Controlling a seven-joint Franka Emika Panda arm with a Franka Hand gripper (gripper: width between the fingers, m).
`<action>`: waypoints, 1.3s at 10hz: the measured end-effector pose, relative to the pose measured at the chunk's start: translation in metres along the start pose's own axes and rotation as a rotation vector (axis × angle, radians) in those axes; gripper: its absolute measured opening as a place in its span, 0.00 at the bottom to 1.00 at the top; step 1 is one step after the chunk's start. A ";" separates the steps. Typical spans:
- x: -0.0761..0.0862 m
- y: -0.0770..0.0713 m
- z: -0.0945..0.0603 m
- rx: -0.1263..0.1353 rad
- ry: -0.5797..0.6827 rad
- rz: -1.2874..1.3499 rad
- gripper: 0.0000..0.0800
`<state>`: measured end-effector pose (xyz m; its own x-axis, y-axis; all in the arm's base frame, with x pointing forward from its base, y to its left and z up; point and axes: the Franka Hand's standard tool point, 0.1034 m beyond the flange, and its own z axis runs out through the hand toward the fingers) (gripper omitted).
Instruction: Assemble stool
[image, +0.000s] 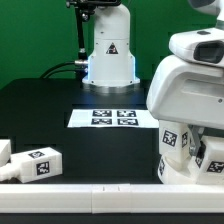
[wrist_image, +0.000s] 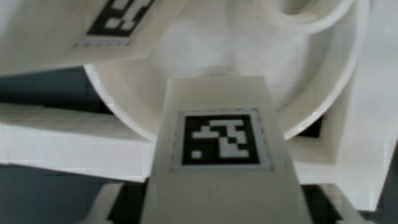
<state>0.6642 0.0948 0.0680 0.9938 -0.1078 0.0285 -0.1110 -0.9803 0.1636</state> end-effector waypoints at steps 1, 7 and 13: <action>-0.003 0.007 0.002 0.004 0.028 0.173 0.42; -0.010 0.035 0.008 0.053 -0.047 0.800 0.42; -0.038 0.053 0.013 0.010 -0.046 1.544 0.42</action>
Offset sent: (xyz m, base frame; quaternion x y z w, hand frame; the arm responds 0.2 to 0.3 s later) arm 0.0074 0.0155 0.0000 0.1295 -0.0875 0.3170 0.9355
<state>0.6207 0.0446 0.0630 -0.0846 -0.9881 0.1282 -0.9964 0.0851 -0.0019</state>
